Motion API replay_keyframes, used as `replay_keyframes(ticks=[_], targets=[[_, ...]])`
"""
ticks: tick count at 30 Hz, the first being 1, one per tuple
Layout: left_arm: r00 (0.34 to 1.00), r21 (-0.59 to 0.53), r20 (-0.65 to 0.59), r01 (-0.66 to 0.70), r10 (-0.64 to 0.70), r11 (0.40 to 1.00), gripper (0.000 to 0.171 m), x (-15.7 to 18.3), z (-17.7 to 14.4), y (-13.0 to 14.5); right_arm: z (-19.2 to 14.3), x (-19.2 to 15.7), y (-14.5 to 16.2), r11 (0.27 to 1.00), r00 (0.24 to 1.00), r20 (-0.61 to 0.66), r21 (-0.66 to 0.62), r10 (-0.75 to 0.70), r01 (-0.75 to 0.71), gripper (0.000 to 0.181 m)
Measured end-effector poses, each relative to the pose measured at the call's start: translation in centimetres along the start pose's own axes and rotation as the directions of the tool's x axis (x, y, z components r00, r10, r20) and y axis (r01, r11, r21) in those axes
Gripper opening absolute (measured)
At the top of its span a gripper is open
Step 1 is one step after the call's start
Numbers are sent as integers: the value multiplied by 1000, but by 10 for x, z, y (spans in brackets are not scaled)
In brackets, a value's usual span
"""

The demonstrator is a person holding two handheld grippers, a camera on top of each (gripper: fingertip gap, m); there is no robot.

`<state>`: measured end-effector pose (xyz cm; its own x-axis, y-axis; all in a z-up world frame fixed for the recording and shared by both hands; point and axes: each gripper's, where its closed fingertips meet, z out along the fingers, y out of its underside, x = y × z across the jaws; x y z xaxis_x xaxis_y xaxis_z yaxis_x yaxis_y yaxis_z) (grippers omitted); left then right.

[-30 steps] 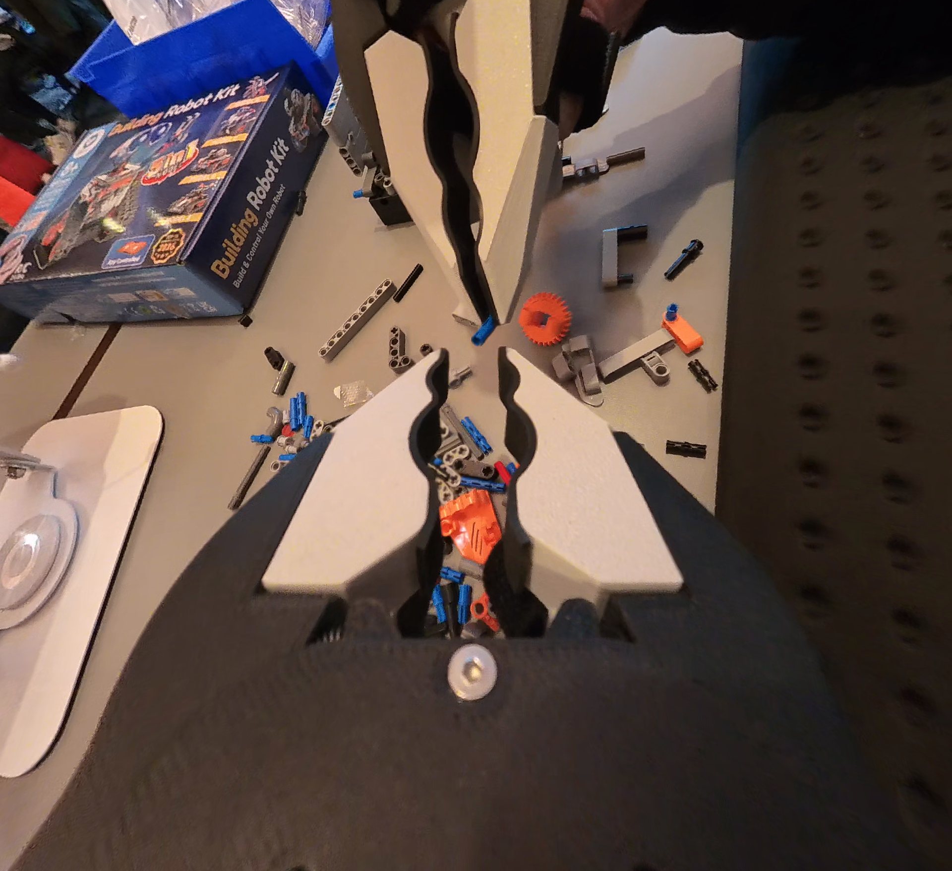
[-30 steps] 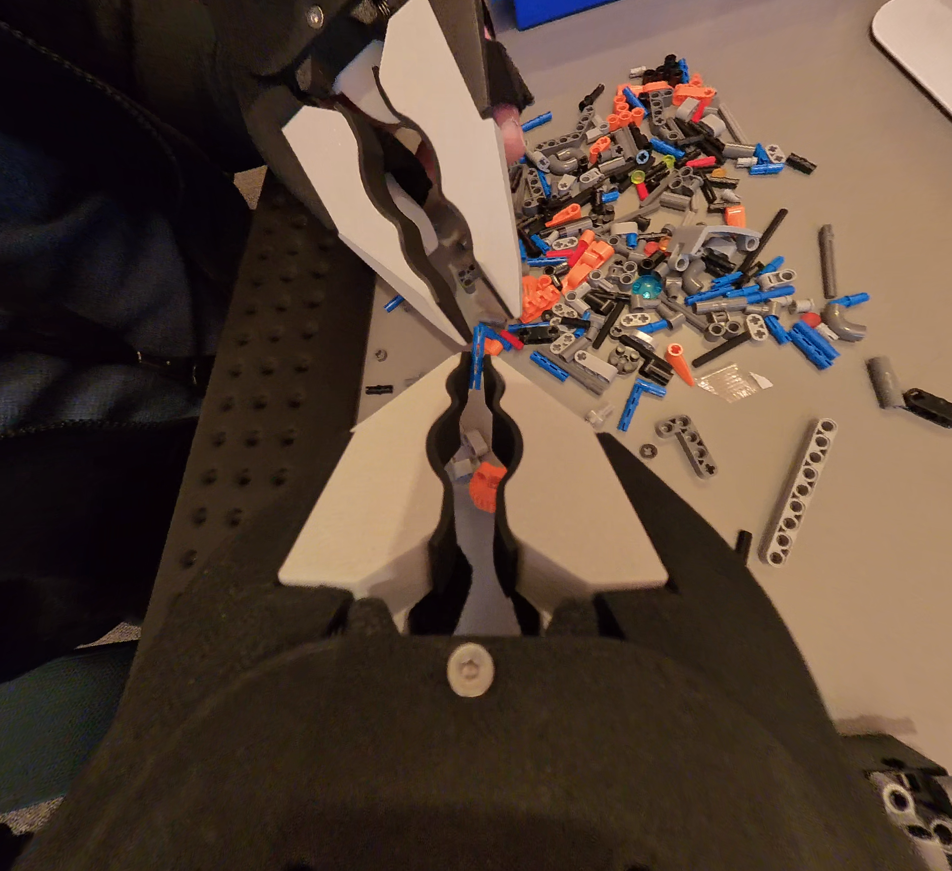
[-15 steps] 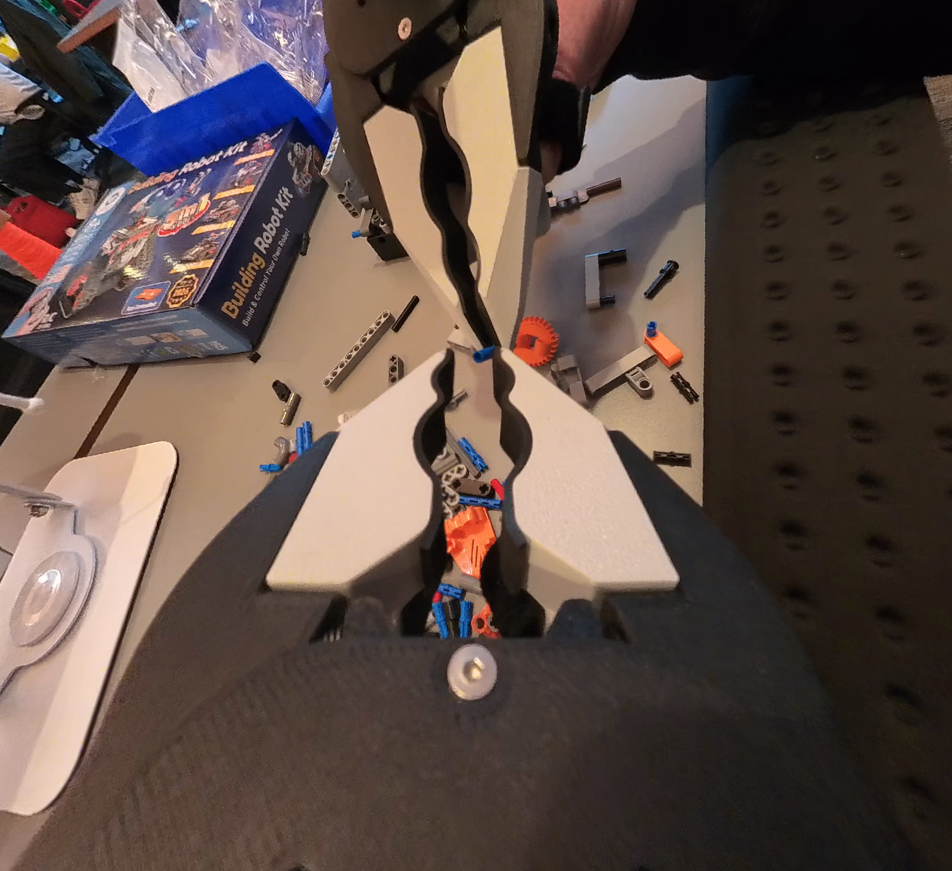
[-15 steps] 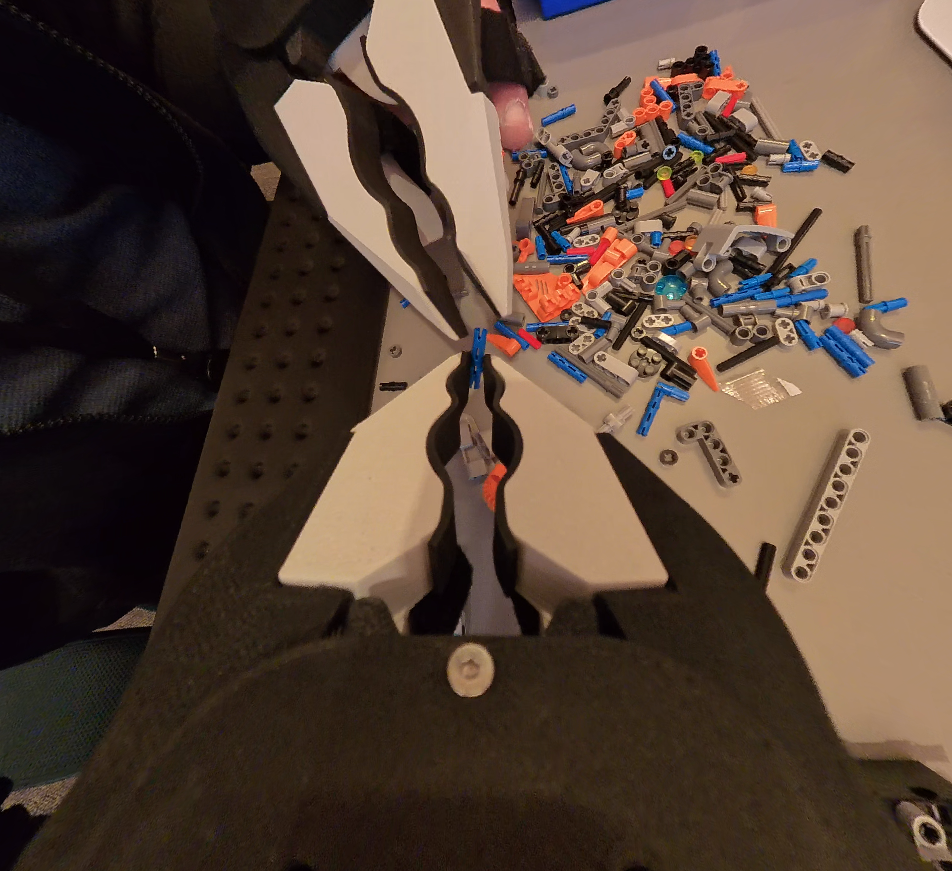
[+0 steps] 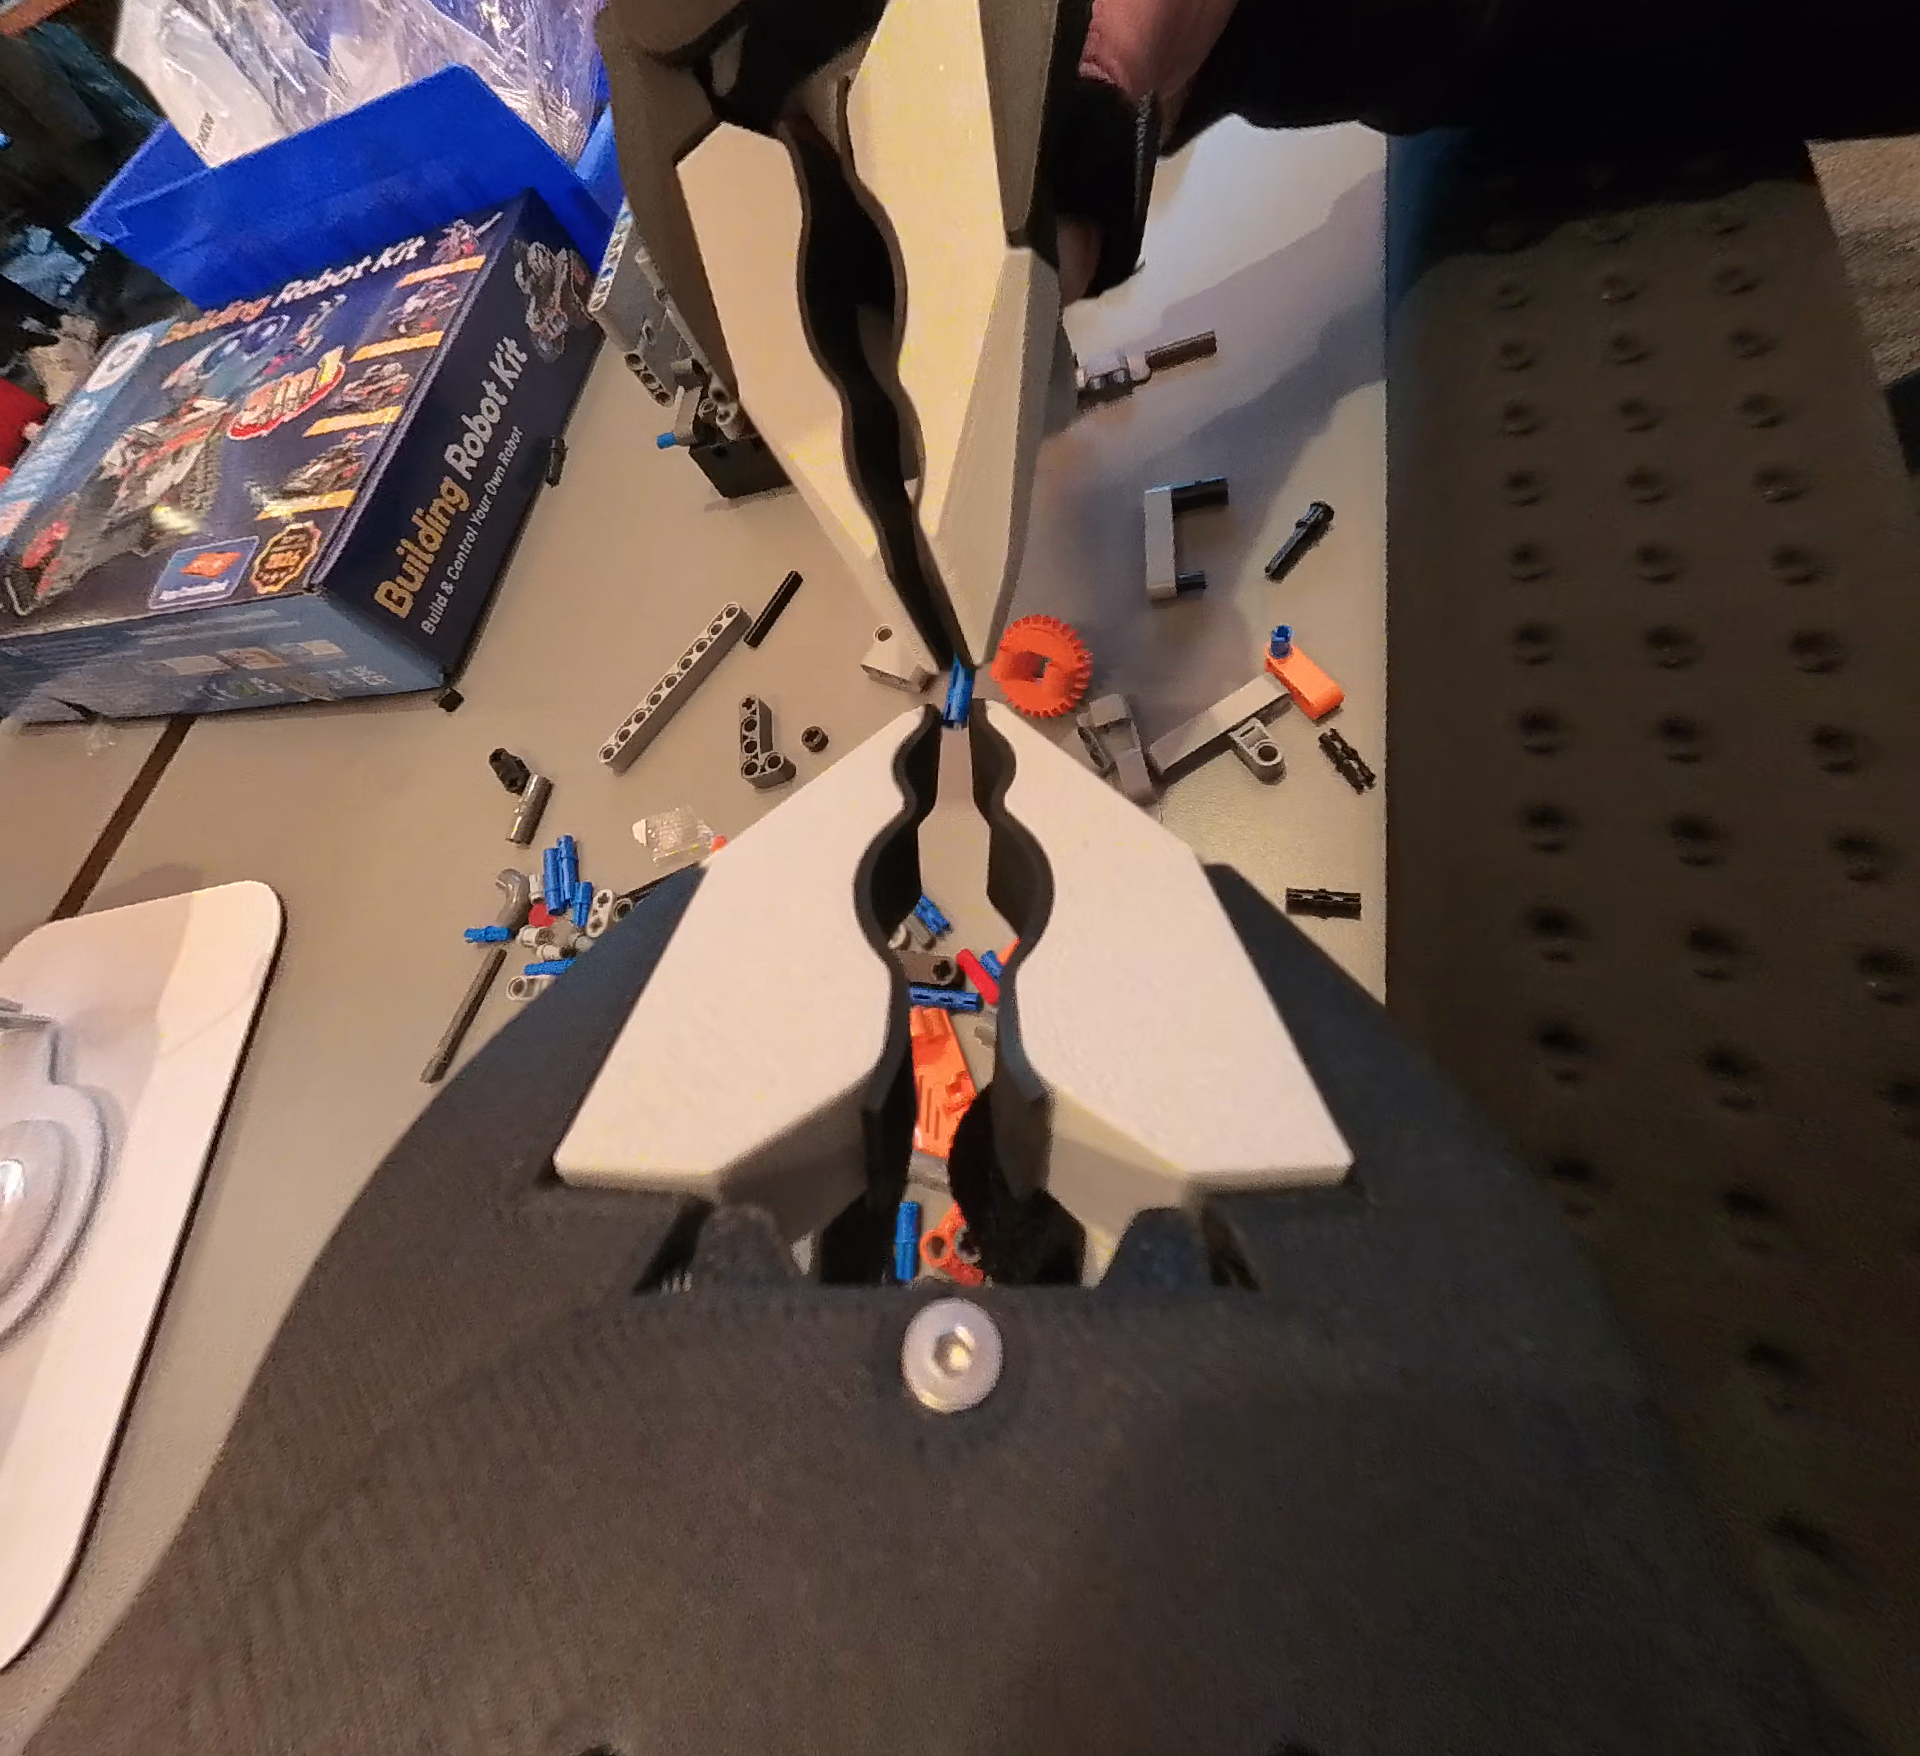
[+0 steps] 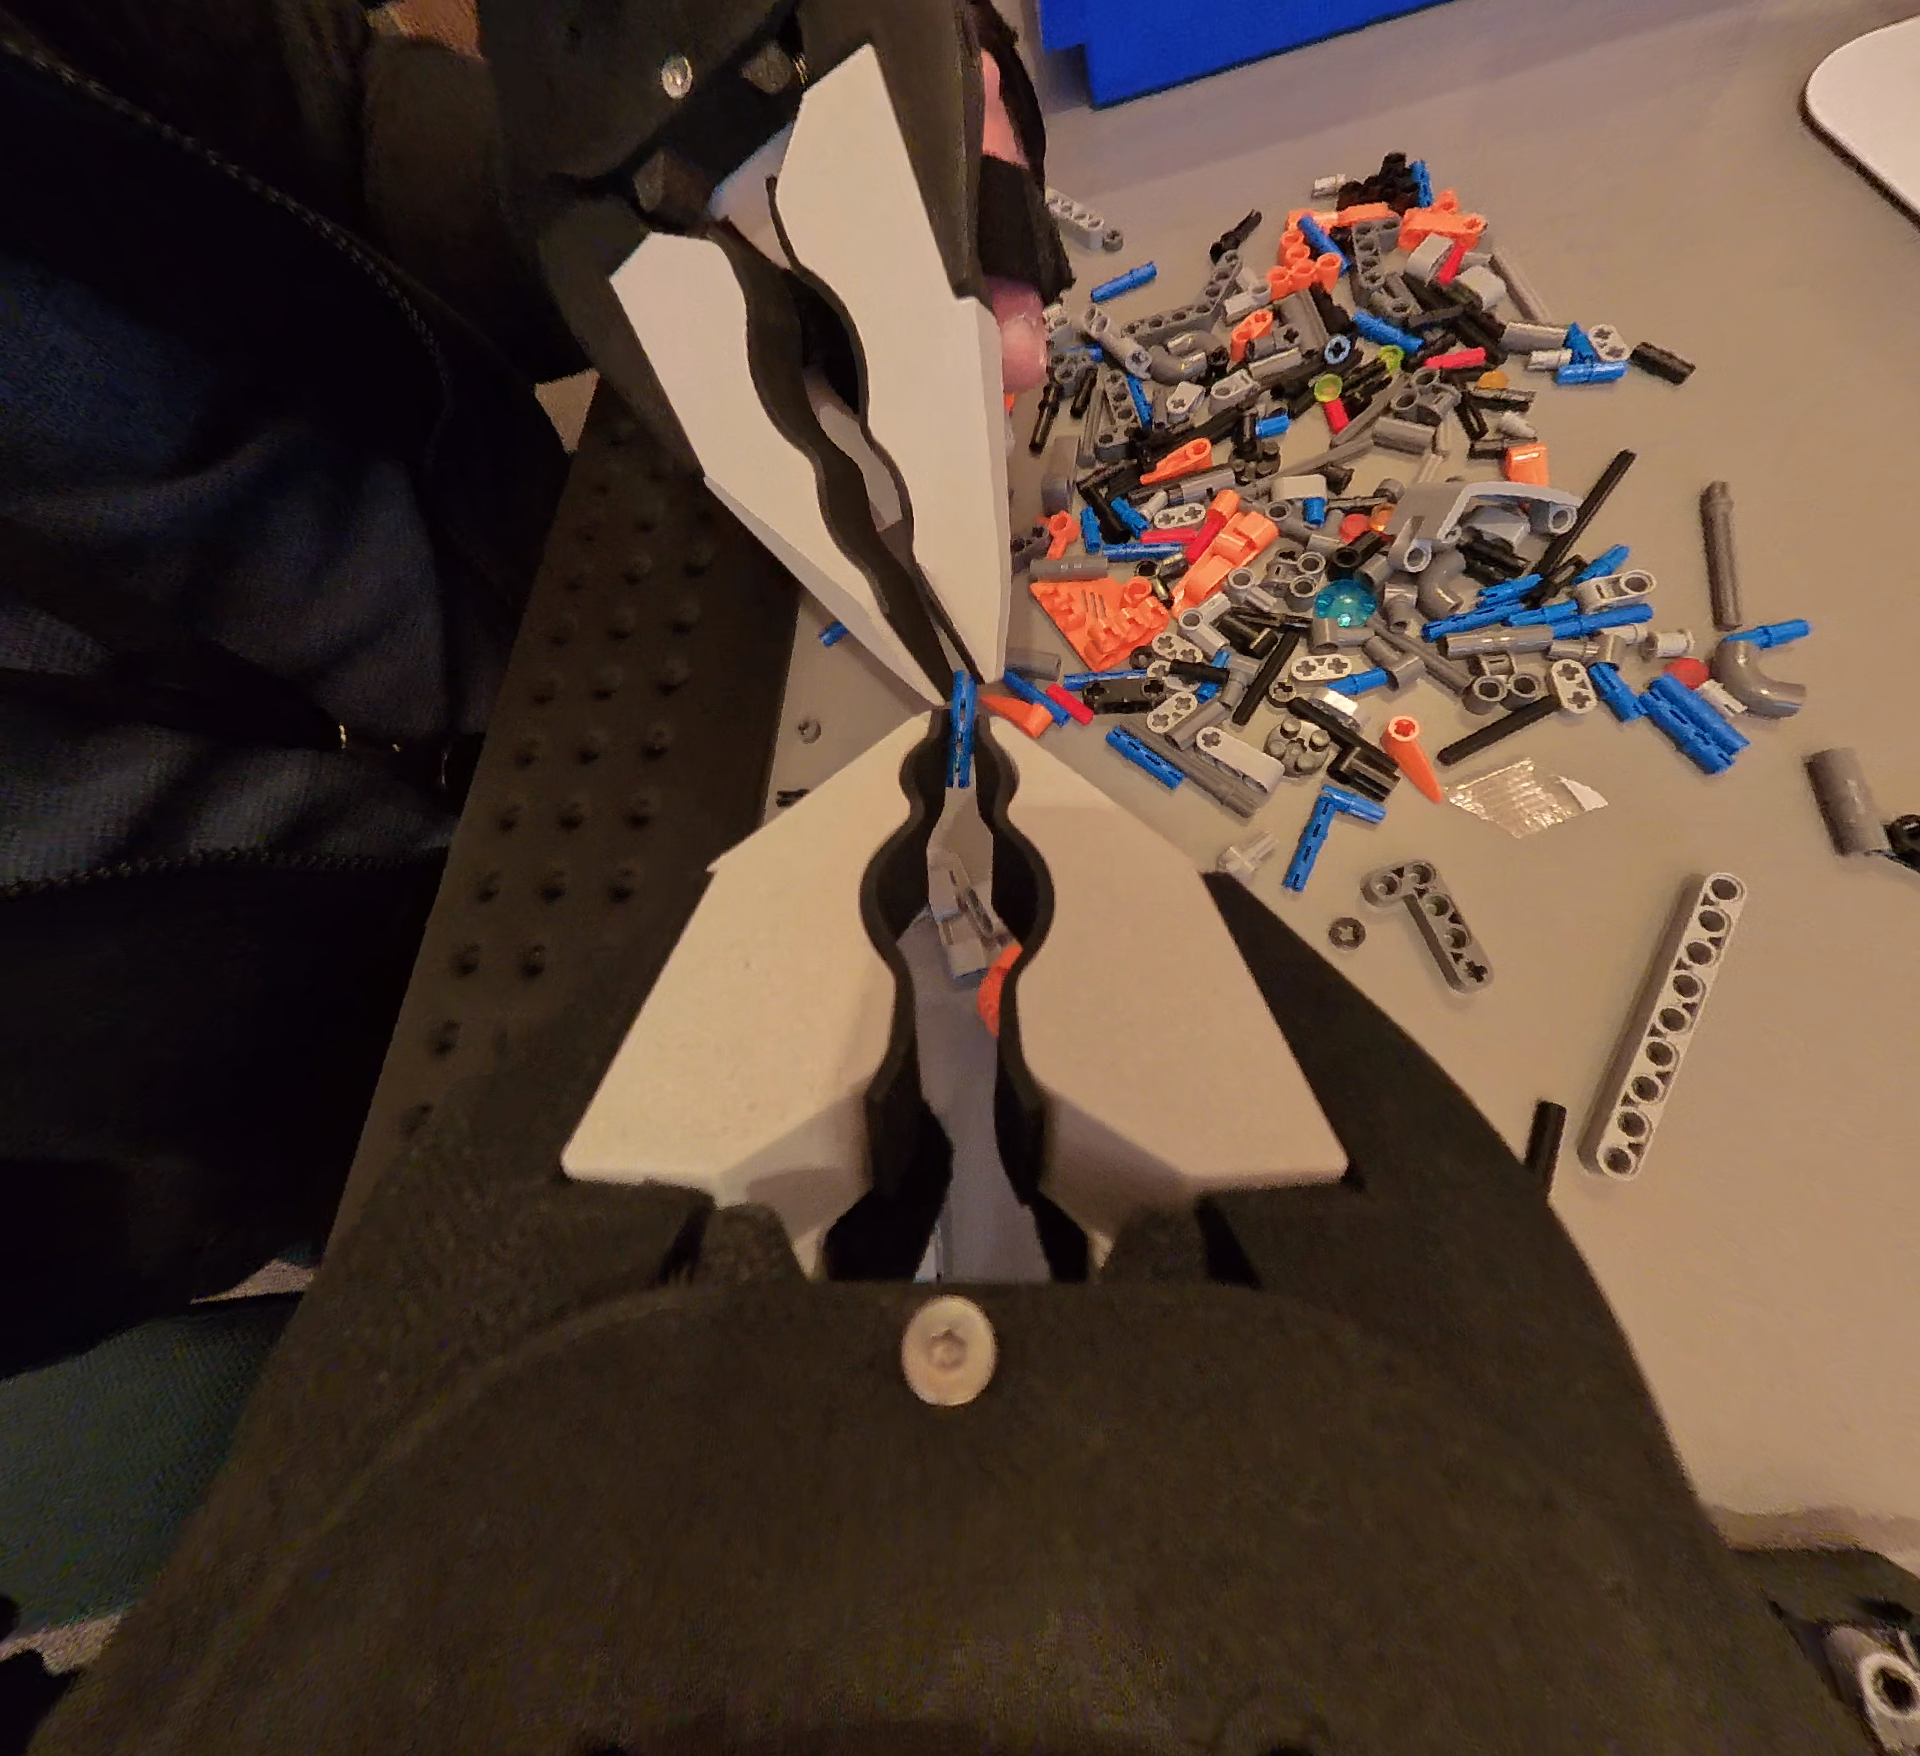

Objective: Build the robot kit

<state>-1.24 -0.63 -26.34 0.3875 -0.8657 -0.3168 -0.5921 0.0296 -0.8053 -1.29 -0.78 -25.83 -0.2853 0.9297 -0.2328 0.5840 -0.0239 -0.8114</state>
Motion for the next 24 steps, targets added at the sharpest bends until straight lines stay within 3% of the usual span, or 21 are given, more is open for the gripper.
replay_keyframes(ticks=[9, 14, 24], targets=[[996, 77, -4, 86, -86, 993, 3, -7, -8, -10, -7, 0, -15, 992, 999, 28, 118, 43, -46, 3], [994, 112, 30, 100, -104, 989, 3, -15, -13, -14, -11, 3, -22, 983, 997, 22, 172, 68, -71, 14], [993, 136, 73, 79, -89, 988, 3, -18, -16, -20, -12, 3, -31, 972, 998, 14, 227, 59, -61, 3]])
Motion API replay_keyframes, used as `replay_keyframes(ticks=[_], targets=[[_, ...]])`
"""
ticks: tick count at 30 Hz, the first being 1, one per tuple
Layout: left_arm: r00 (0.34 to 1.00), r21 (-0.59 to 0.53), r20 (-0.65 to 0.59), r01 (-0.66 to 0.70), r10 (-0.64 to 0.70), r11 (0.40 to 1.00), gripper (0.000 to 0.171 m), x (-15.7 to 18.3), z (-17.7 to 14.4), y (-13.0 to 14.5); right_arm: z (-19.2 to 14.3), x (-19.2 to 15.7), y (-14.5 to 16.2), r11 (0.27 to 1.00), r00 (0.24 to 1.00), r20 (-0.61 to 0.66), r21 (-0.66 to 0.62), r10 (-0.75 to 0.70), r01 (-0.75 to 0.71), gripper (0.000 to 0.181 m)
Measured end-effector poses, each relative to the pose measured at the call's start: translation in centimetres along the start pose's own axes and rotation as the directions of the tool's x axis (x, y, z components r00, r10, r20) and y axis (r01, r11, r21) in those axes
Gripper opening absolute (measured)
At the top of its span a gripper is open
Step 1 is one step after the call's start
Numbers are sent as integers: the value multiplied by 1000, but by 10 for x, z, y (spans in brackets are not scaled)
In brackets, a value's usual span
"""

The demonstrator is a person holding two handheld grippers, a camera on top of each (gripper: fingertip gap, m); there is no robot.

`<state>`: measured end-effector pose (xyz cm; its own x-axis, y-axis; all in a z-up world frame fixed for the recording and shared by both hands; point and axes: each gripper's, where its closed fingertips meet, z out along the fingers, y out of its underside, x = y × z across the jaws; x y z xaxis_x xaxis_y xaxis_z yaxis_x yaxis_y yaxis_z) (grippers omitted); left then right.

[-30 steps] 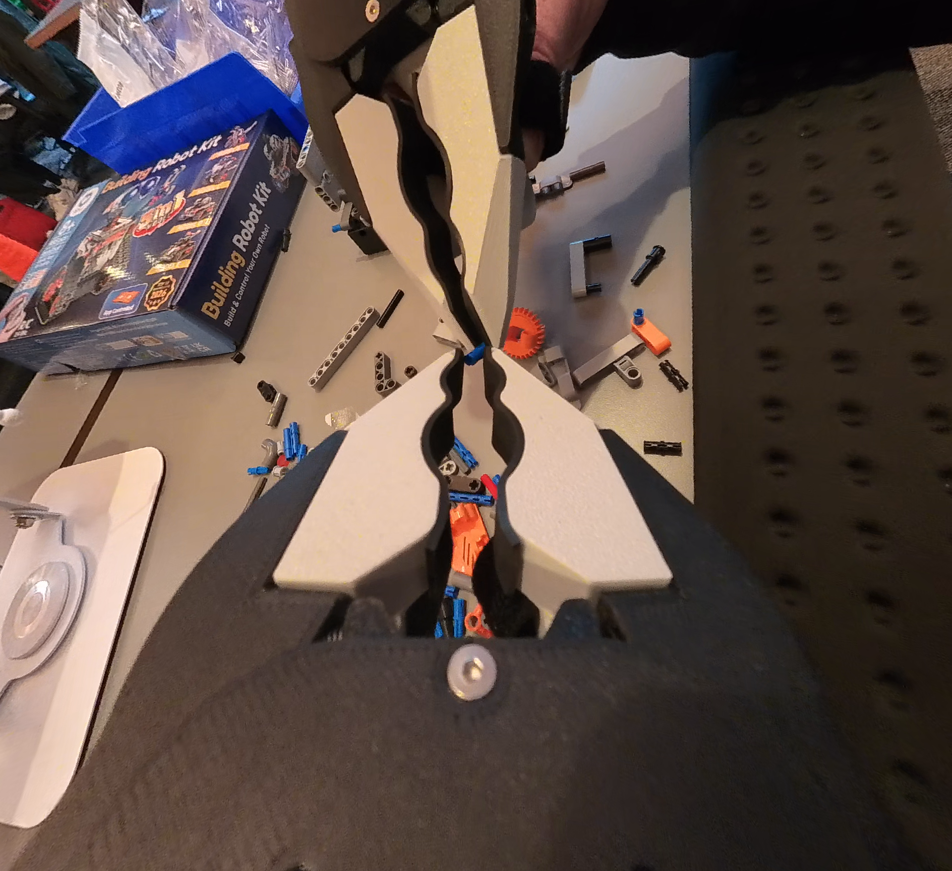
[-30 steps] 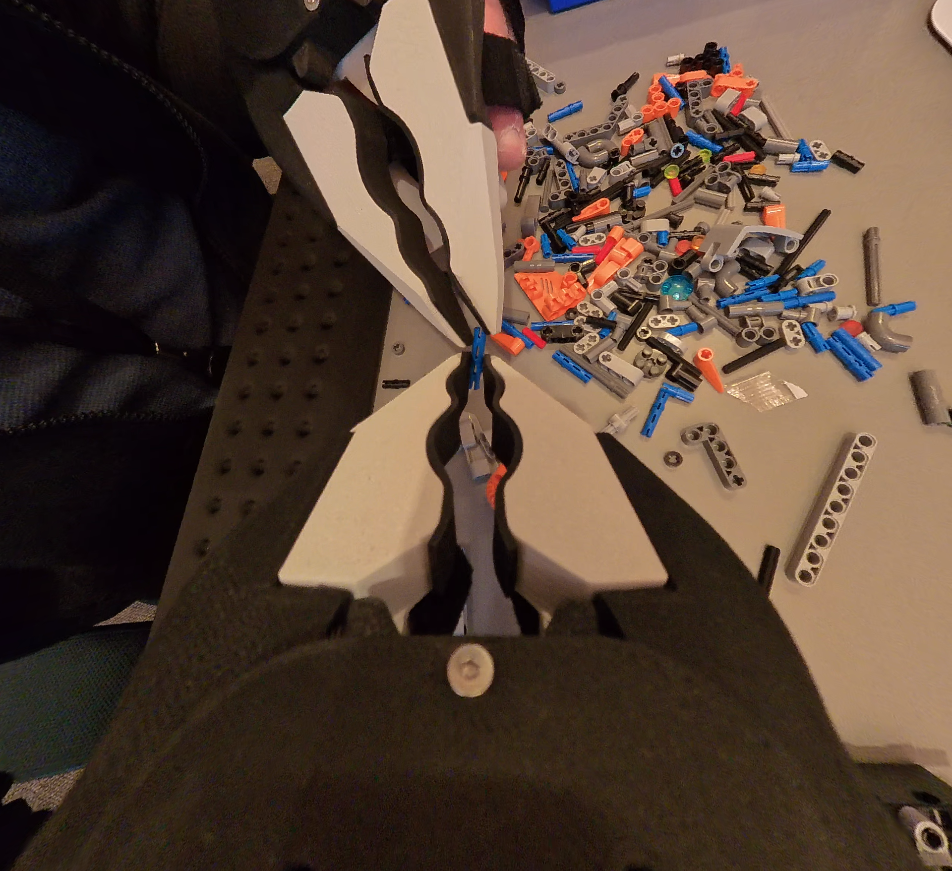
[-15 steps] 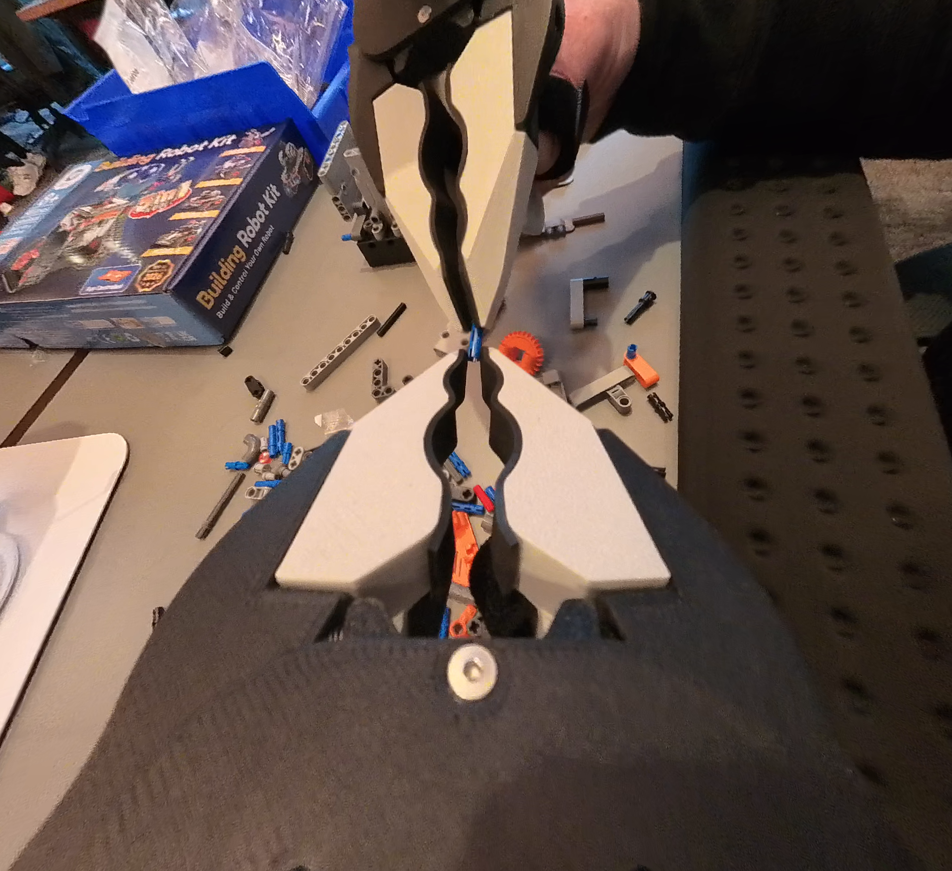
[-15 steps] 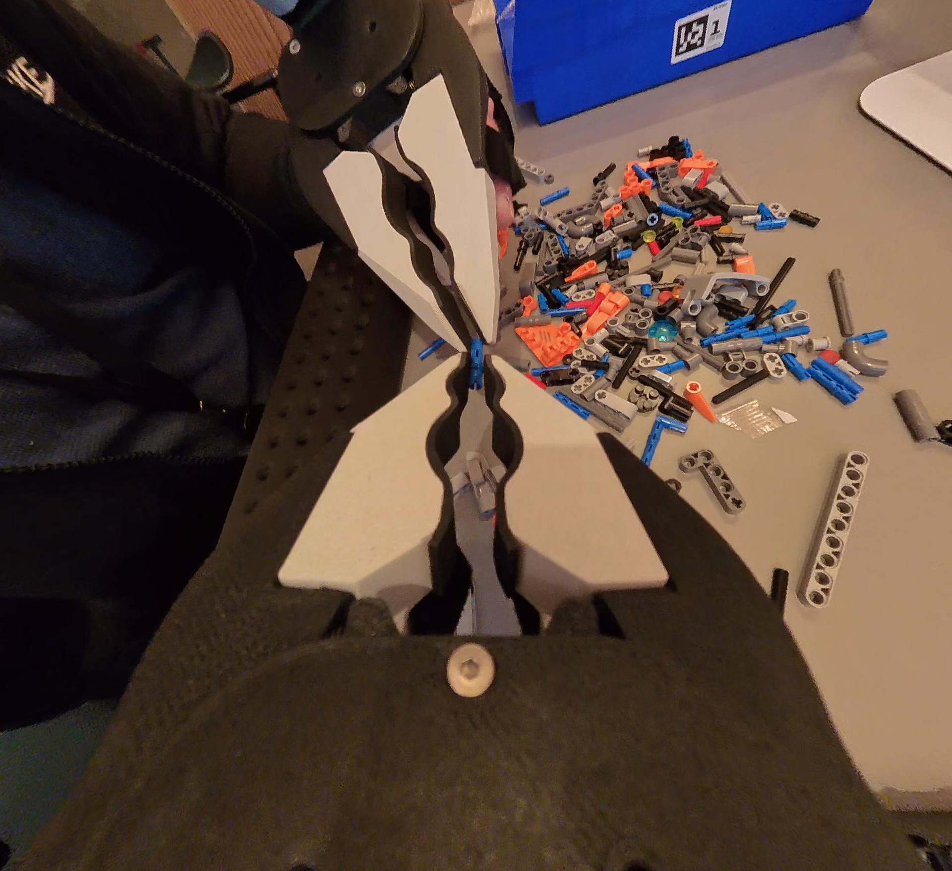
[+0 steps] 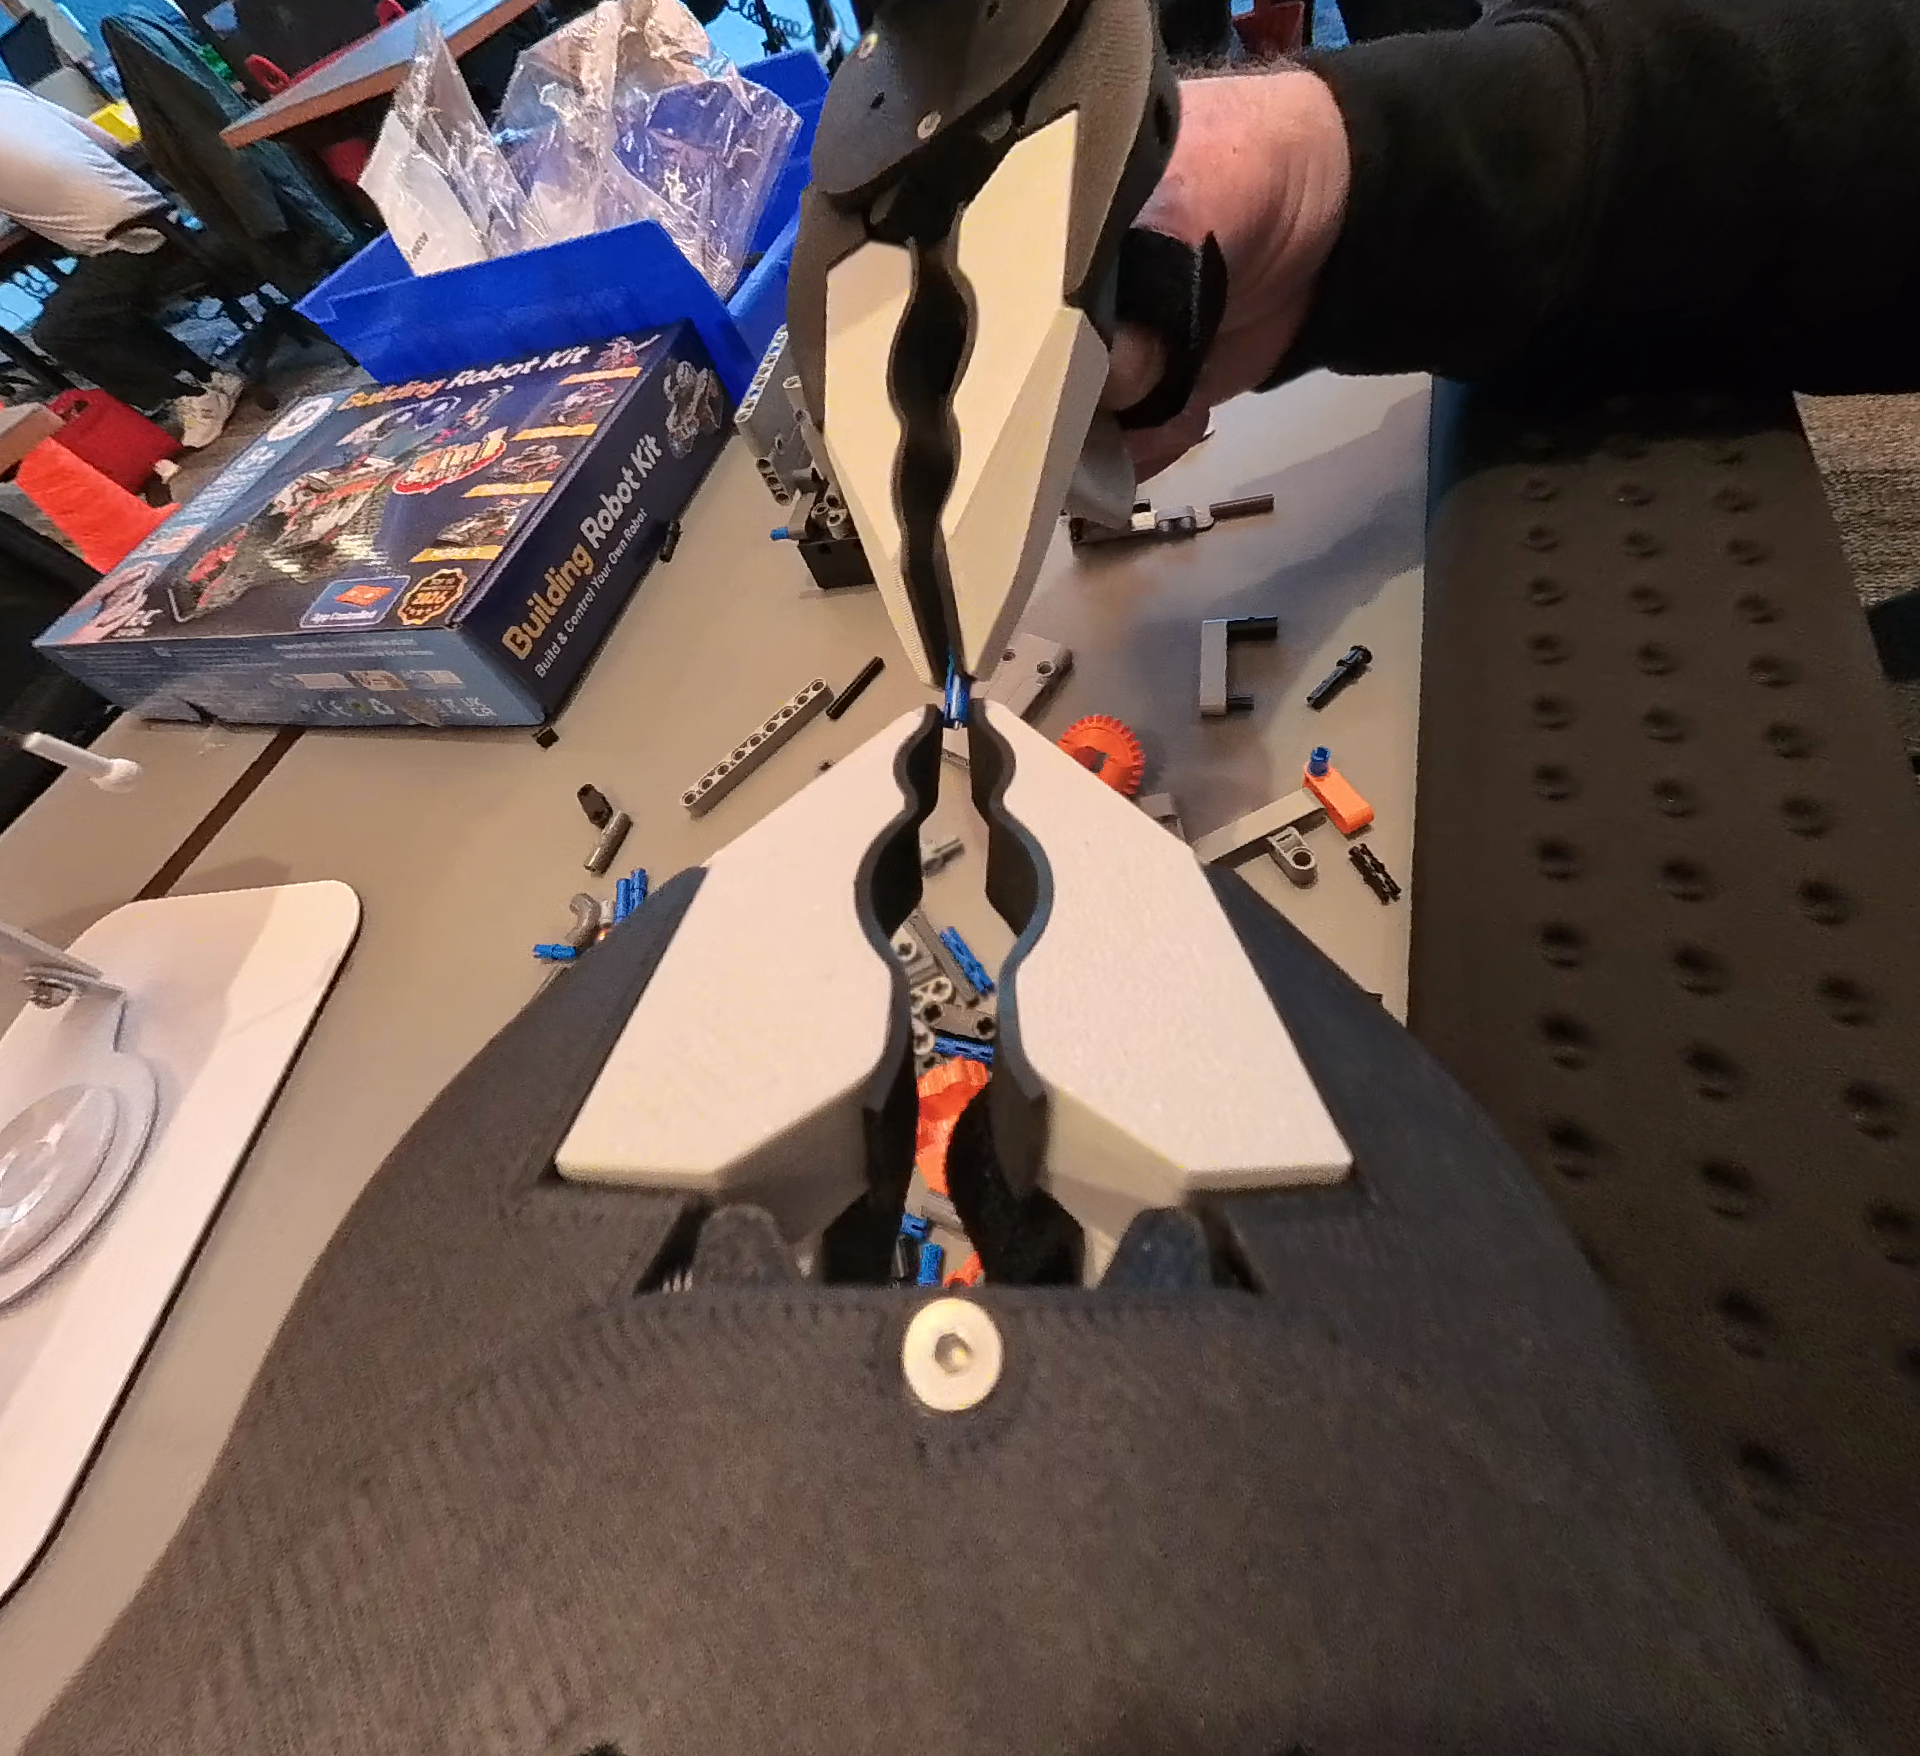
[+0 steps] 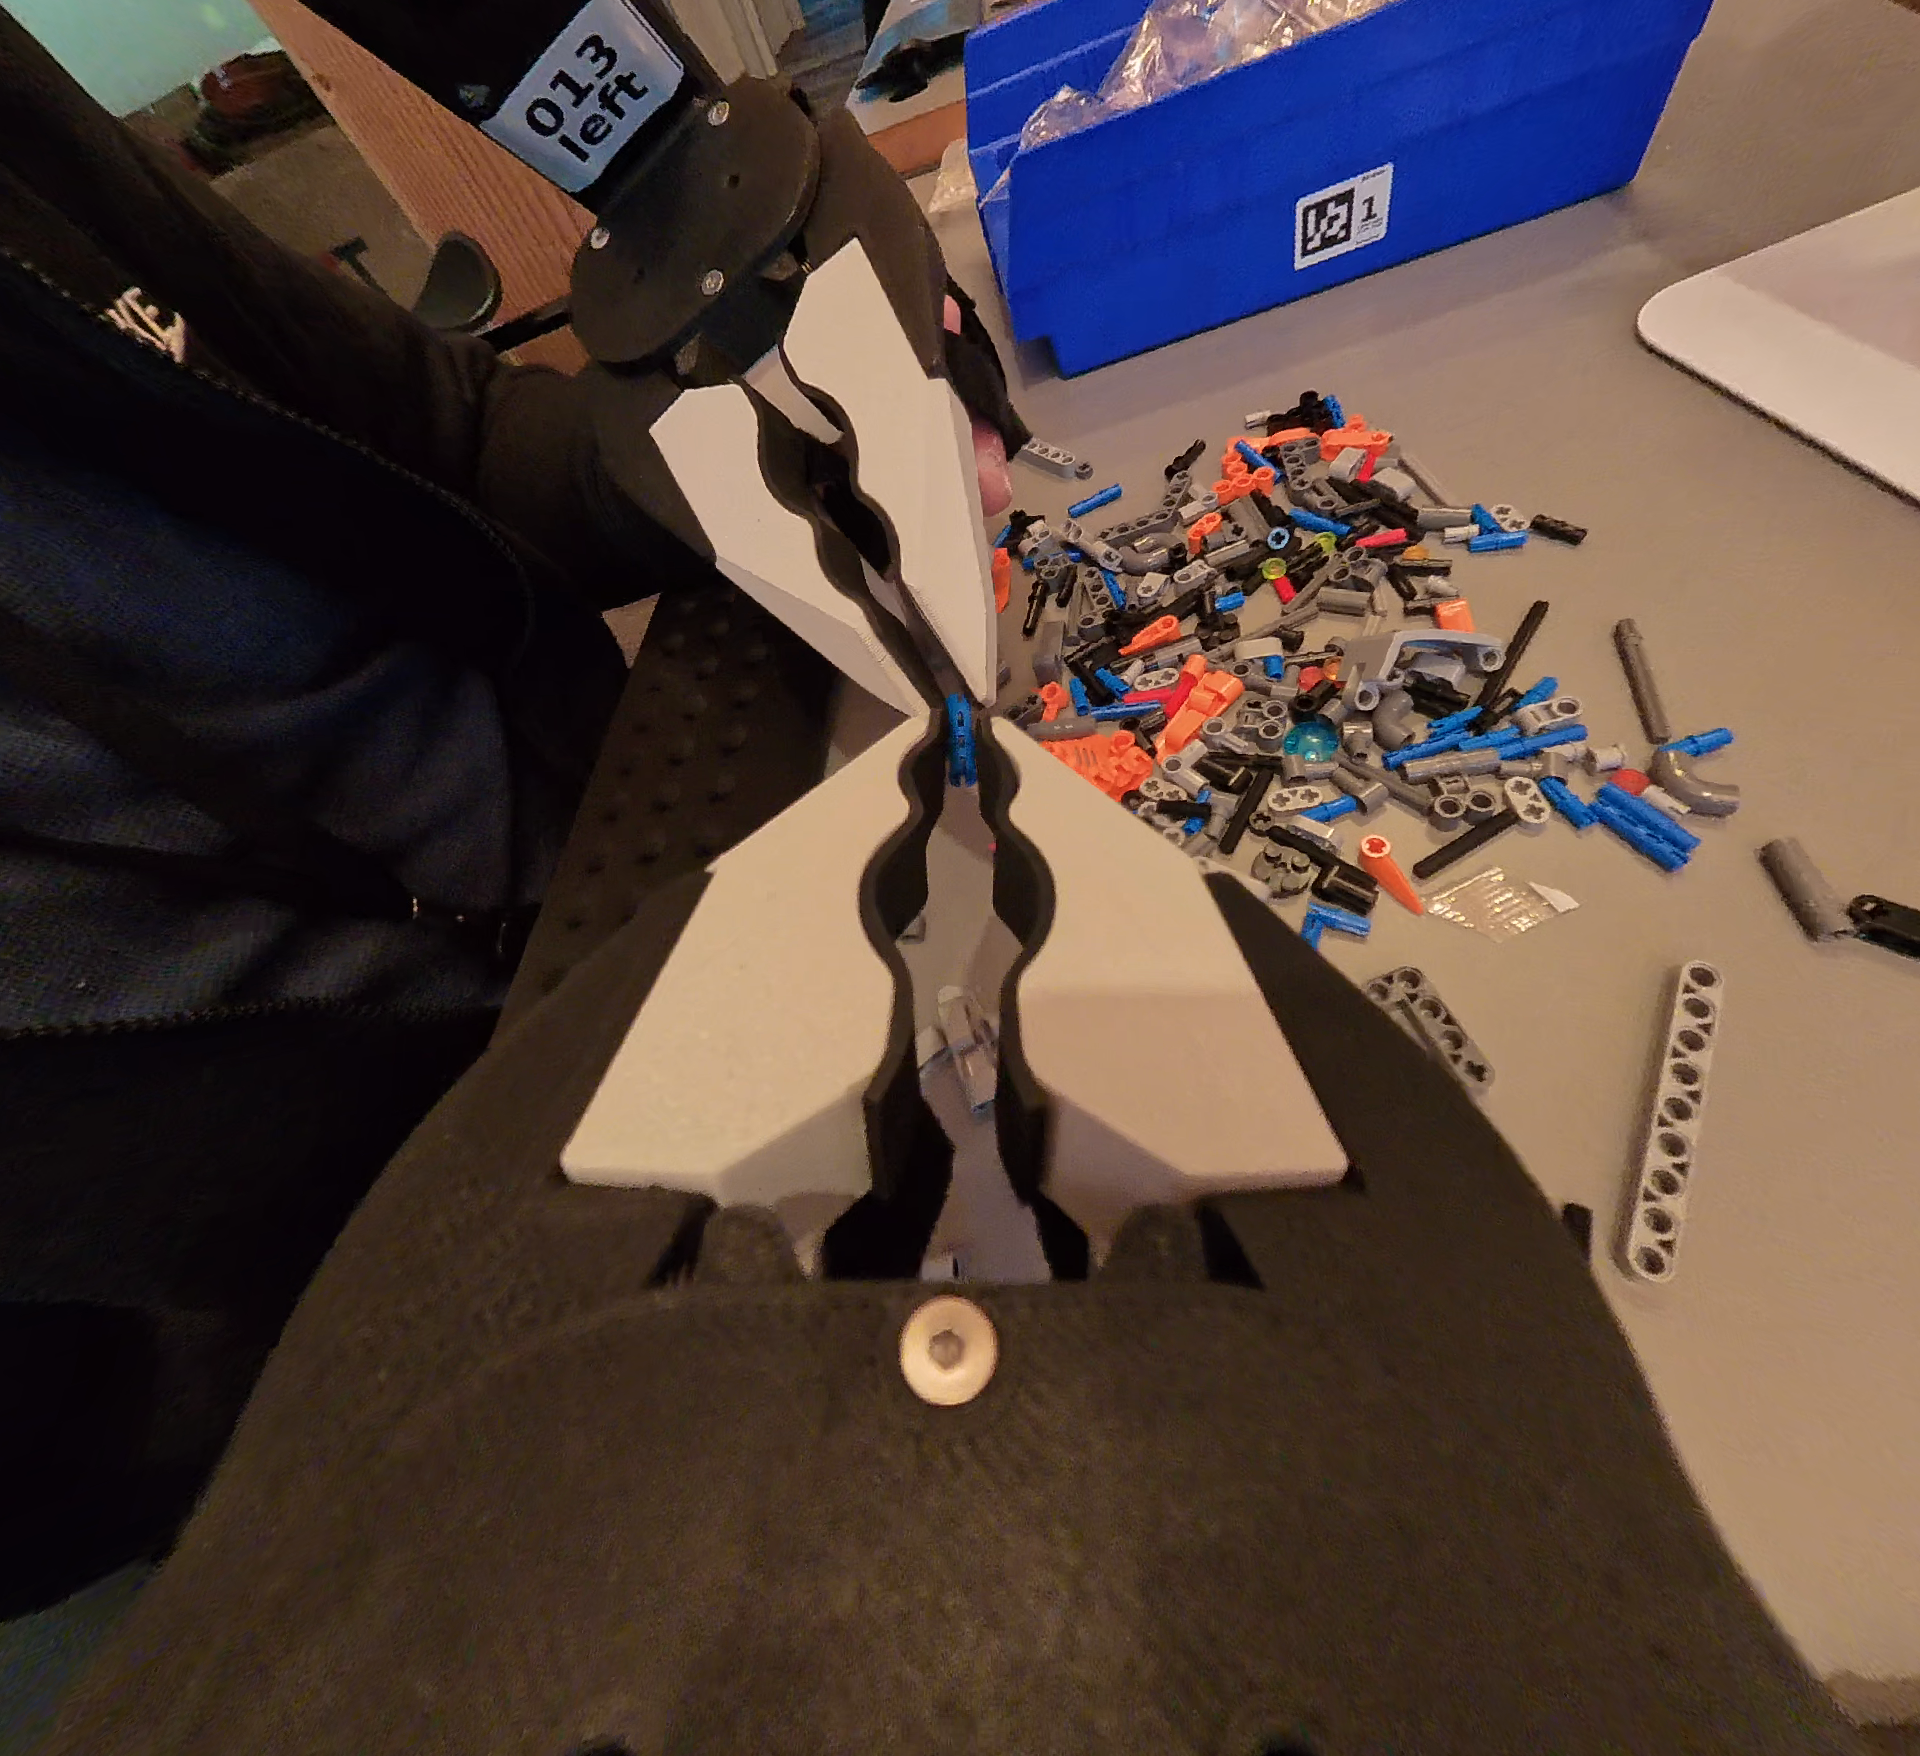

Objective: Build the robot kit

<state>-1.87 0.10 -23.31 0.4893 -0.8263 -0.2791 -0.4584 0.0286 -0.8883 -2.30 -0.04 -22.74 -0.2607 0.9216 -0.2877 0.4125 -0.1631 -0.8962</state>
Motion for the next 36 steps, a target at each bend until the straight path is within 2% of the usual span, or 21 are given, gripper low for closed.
replay_keyframes(ticks=[14, 21, 36], targets=[[999, 13, -15, 36, -35, 999, 3, 0, 2, -1, -2, 0, -6, 999, 998, -41, 11, -52, 53, 3], [999, 18, 15, 29, -29, 999, 3, -4, 0, -3, -3, 1, -6, 1000, 1000, -18, 29, -4, 5, 6], [999, 33, 29, 24, -25, 999, 3, -5, -1, -6, -1, 1, -5, 1000, 1000, -28, 19, -12, 13, 3]])
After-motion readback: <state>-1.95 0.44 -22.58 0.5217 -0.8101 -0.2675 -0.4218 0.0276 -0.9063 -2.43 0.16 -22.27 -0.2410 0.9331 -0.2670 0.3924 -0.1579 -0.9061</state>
